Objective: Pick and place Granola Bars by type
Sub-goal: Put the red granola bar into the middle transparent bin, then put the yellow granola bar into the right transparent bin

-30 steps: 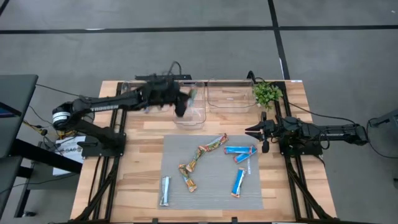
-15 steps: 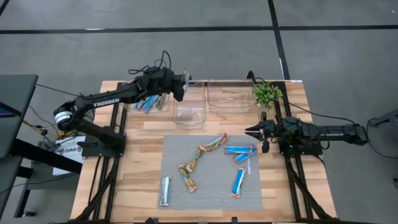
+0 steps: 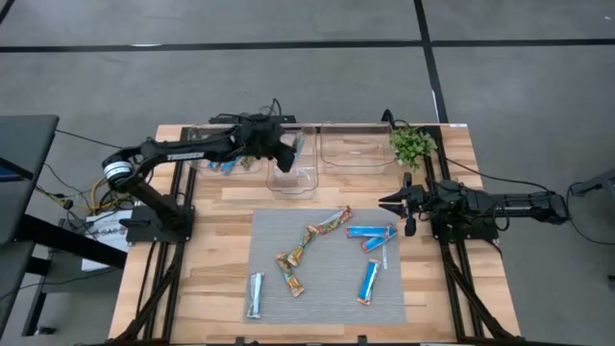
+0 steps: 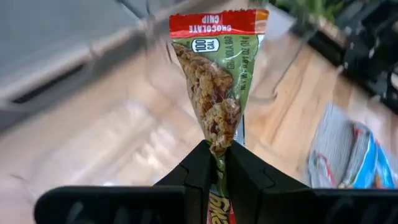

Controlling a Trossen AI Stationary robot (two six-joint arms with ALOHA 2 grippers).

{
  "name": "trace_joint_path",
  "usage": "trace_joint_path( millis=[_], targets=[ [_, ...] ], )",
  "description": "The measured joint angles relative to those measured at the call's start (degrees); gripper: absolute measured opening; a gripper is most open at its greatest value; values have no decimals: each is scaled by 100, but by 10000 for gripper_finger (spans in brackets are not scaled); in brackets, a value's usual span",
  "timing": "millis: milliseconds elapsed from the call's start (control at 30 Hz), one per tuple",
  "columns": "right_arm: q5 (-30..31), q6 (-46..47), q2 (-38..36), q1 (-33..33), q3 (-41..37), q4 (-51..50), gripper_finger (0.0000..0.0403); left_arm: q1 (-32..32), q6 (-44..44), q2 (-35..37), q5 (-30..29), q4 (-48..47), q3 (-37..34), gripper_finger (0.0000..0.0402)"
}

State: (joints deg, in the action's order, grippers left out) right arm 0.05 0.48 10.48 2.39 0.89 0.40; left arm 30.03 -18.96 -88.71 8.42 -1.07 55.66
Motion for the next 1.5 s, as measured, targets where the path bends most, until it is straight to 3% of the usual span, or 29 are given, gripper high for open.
trace_joint_path(
  millis=[167,633,967,1500],
  targets=[
    [0,1,0,0,0,2,59,-49,-137,-366,271,-194,0,43],
    [0,-1,0,0,0,0,59,-68,-173,-425,432,-283,0,145],
    [0,0,0,0,0,2,59,-73,-330,-225,813,195,0,149],
    [0,1,0,0,0,2,59,-499,55,1004,832,829,0,149]
  ],
)
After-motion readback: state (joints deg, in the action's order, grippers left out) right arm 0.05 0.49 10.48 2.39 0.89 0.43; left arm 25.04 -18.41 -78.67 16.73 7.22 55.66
